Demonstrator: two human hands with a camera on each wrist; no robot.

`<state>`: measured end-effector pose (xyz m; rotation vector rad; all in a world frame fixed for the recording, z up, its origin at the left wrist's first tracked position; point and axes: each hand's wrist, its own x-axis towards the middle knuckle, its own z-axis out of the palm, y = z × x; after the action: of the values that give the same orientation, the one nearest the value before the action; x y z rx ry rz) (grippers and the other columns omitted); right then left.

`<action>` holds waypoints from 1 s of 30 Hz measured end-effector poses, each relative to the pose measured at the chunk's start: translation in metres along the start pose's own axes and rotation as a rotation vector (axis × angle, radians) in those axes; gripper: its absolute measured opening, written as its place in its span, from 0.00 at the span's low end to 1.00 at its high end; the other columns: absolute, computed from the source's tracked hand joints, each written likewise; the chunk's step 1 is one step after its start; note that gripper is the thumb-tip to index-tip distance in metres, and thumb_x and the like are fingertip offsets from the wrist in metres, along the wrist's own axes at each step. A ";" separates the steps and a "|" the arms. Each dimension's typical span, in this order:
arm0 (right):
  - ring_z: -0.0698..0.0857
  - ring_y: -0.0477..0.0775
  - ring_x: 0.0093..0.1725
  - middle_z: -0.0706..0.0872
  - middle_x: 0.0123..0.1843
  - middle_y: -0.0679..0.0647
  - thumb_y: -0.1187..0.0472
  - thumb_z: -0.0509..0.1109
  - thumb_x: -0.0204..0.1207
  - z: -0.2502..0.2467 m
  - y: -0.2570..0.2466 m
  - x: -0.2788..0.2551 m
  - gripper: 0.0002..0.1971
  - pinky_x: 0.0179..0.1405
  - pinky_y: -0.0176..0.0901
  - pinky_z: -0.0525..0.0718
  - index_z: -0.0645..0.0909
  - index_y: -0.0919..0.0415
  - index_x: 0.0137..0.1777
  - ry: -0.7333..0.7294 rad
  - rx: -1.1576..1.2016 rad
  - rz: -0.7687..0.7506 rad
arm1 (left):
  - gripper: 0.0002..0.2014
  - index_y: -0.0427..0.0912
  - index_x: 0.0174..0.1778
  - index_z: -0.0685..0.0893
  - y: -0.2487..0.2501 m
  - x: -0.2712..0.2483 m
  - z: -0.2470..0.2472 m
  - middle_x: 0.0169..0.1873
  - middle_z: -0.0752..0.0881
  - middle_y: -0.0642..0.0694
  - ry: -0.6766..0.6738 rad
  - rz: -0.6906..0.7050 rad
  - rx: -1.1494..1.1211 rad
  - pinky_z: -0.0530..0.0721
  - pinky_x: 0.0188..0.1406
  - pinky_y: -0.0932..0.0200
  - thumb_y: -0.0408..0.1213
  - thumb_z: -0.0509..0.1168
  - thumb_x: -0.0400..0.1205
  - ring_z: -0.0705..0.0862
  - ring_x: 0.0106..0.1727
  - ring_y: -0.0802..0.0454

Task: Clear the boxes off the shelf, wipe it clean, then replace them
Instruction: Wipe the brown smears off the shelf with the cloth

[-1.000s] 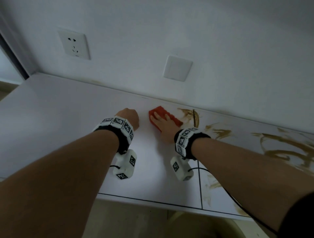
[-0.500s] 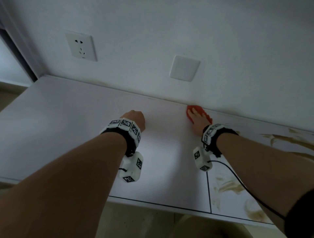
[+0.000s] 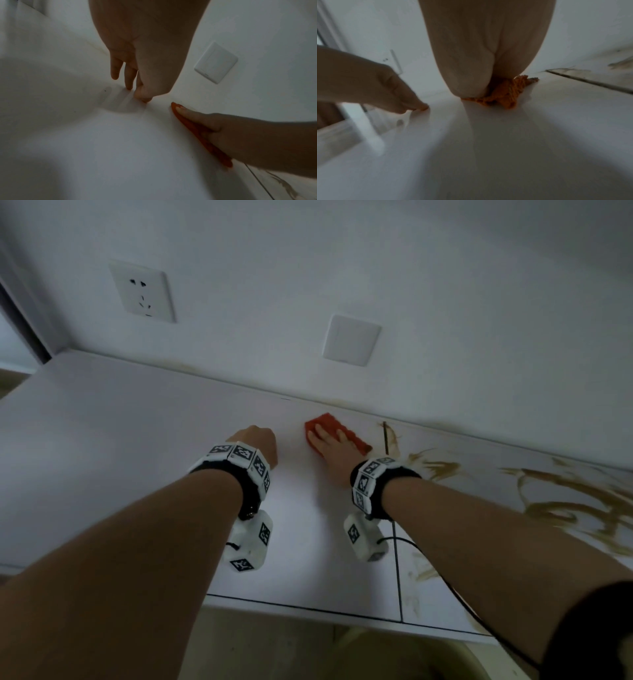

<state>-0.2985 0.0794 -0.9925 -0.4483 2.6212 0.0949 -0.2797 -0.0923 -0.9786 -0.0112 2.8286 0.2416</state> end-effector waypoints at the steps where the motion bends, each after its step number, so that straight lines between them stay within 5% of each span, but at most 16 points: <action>1: 0.45 0.70 0.83 0.38 0.85 0.47 0.68 0.50 0.83 -0.001 0.004 0.007 0.33 0.81 0.62 0.52 0.39 0.49 0.83 0.008 -0.002 0.015 | 0.13 0.40 0.52 0.88 0.000 0.000 0.001 0.52 0.88 0.39 0.003 0.004 0.008 0.80 0.44 0.58 0.30 0.59 0.78 0.87 0.52 0.41; 16: 0.49 0.69 0.82 0.40 0.85 0.48 0.70 0.49 0.83 0.000 0.091 -0.005 0.33 0.82 0.59 0.49 0.41 0.51 0.84 0.073 0.091 0.360 | 0.11 0.34 0.48 0.87 0.003 0.006 0.003 0.48 0.88 0.36 0.041 -0.042 0.005 0.78 0.40 0.59 0.30 0.59 0.79 0.88 0.49 0.40; 20: 0.51 0.65 0.83 0.44 0.85 0.51 0.70 0.51 0.82 0.015 0.100 -0.024 0.33 0.82 0.55 0.50 0.44 0.53 0.84 0.117 0.125 0.332 | 0.12 0.36 0.48 0.88 -0.001 0.009 0.006 0.47 0.88 0.38 0.002 -0.019 0.014 0.79 0.40 0.59 0.30 0.59 0.78 0.85 0.42 0.42; 24: 0.53 0.64 0.83 0.46 0.85 0.53 0.71 0.52 0.80 0.029 0.097 -0.050 0.34 0.83 0.55 0.50 0.46 0.55 0.84 0.145 0.116 0.287 | 0.13 0.41 0.47 0.90 -0.005 0.015 0.011 0.49 0.89 0.41 -0.009 0.026 0.057 0.81 0.42 0.58 0.31 0.59 0.76 0.87 0.48 0.42; 30: 0.45 0.66 0.83 0.39 0.85 0.51 0.71 0.53 0.80 0.039 0.075 -0.095 0.36 0.83 0.54 0.48 0.40 0.54 0.84 0.023 0.171 0.191 | 0.12 0.40 0.48 0.89 -0.004 0.014 0.011 0.50 0.89 0.42 -0.030 0.042 0.135 0.77 0.38 0.60 0.32 0.59 0.79 0.88 0.49 0.43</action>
<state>-0.2262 0.1838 -0.9834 -0.1410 2.6608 -0.0732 -0.2894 -0.0941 -0.9936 0.0800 2.8114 0.0591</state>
